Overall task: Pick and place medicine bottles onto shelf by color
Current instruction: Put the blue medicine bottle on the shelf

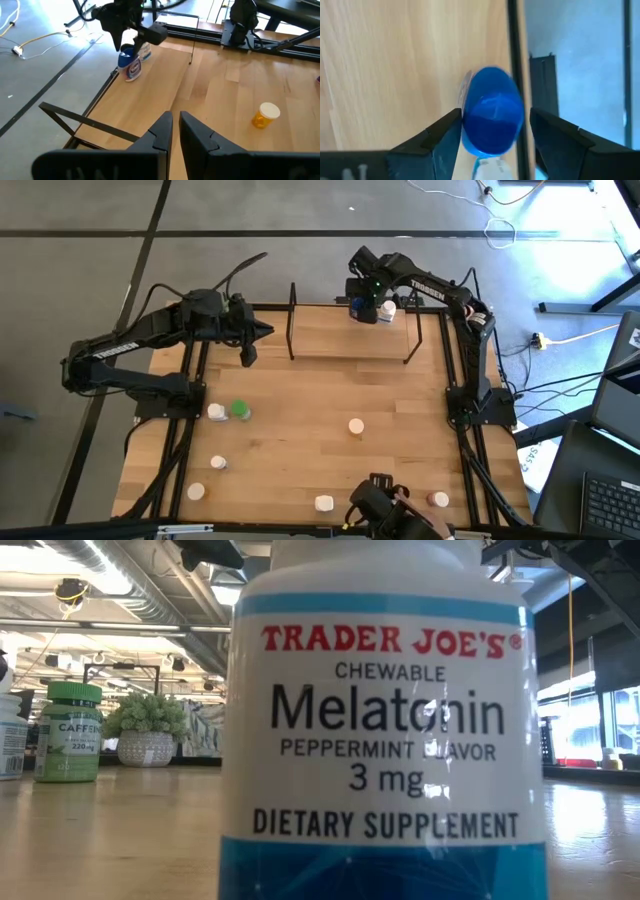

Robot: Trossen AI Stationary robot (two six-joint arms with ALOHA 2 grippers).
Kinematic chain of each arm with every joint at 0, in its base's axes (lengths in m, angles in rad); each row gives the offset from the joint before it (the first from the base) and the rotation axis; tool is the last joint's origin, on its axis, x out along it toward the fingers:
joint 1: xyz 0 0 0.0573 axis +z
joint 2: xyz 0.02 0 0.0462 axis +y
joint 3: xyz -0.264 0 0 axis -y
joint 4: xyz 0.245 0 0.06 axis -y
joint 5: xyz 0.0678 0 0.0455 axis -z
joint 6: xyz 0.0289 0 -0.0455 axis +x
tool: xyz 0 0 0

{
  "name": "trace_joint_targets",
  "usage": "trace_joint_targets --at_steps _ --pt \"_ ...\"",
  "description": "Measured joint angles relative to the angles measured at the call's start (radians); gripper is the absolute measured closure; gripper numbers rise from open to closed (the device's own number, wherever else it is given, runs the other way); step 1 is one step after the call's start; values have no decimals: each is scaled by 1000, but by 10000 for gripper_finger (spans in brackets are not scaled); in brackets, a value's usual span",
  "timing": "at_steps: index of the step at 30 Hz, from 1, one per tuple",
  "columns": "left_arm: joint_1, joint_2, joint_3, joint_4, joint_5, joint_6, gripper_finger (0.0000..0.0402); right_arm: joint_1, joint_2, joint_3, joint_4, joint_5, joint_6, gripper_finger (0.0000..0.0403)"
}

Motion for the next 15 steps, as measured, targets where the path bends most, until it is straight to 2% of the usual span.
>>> trace_joint_targets --at_steps 9,15 --pt "-1 0 0 -7 0 0 374 3 0 116 -140 -12 28 166" --pt "-1 0 -1 -11 0 0 374 21 0 139 -247 -188 80 166"
